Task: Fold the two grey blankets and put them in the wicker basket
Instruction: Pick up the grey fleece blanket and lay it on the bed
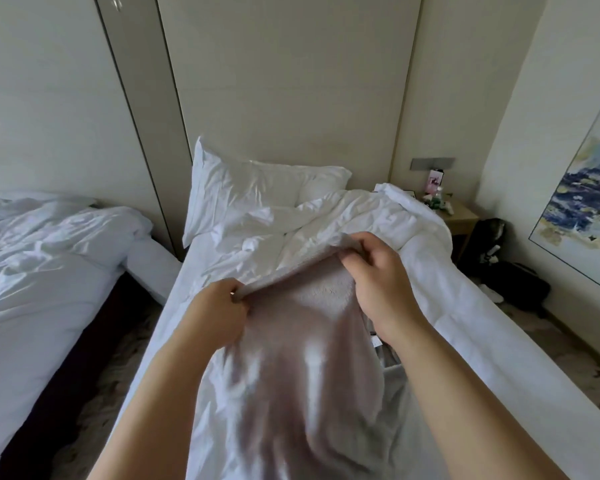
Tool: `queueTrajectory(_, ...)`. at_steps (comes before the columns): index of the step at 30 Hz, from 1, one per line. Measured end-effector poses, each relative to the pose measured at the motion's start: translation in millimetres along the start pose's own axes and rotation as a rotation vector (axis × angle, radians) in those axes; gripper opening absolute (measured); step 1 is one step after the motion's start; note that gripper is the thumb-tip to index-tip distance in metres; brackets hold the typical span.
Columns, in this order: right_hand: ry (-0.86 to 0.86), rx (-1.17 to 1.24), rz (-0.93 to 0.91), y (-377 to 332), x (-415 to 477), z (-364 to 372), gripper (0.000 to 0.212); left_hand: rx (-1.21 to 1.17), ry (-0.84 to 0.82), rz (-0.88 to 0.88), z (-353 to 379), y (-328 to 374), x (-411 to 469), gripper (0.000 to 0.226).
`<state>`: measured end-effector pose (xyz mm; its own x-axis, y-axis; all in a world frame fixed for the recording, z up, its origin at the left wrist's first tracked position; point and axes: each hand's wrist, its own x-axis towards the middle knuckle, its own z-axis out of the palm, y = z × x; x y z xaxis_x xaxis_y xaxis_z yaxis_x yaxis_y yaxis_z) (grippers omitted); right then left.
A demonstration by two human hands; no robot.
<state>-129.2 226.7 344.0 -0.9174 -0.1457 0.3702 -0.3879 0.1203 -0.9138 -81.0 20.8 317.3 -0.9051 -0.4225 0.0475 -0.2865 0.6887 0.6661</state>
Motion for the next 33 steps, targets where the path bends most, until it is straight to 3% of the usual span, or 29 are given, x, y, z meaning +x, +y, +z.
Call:
queueTrajectory(3,-0.126,0.008,-0.130,-24.1,9.8,16.0,0.017,-0.430,-0.233,0.210,-0.1,18.3,-14.8,0.051)
queueTrajectory(5,-0.202,-0.006,-0.133,-32.7,14.1,25.3,0.015,-0.621,-0.381,0.313,0.8,33.5,-22.8,0.059)
queueTrajectory(7,-0.228,-0.012,-0.089,-32.6,16.0,30.1,0.012,-0.573,-0.289,0.298,5.0,42.4,-25.1,0.038)
queueTrajectory(9,-0.262,0.052,-0.024,-24.0,16.4,30.1,0.023,-0.494,-0.077,0.230,5.6,45.1,-22.8,0.010)
queueTrajectory(12,-0.439,0.161,0.145,0.0,14.1,22.4,0.039,-0.569,-0.034,0.297,2.3,43.6,-19.4,0.022)
queueTrajectory(14,-0.664,0.198,0.235,22.2,6.2,18.4,0.027,-0.637,-0.026,0.322,-2.1,44.3,-15.1,0.017)
queueTrajectory(17,-0.932,-0.093,0.429,68.1,-9.9,19.0,0.011,-0.794,0.114,0.353,-7.0,47.0,-6.6,0.023)
queueTrajectory(20,-1.030,-0.486,0.627,118.5,-27.3,22.3,0.025,-0.904,0.228,0.270,-15.6,47.9,7.6,0.040)
queueTrajectory(22,-0.954,-0.633,0.723,142.1,-32.8,18.8,0.020,-0.785,0.186,0.207,-20.1,45.8,22.4,0.042)
queueTrajectory(24,-0.881,-0.694,0.776,147.8,-22.5,8.2,0.015,-0.539,0.037,0.199,-23.9,46.5,35.2,0.031)
queueTrajectory(26,-0.710,-0.684,0.699,132.8,5.6,-6.9,0.004,-0.328,0.034,0.261,-32.6,48.6,46.3,0.030)
queueTrajectory(28,-0.345,-0.406,0.497,106.0,41.8,-23.7,0.020,-0.345,0.236,0.300,-50.1,54.7,55.6,0.034)
queueTrajectory(31,0.331,0.005,0.087,59.3,73.1,-51.6,0.028,-0.616,0.606,0.284,-76.2,65.1,57.9,0.033)
queueTrajectory(33,0.507,-0.057,-0.059,51.6,73.8,-64.5,0.025,-0.680,0.578,0.285,-74.4,73.7,50.4,0.030)
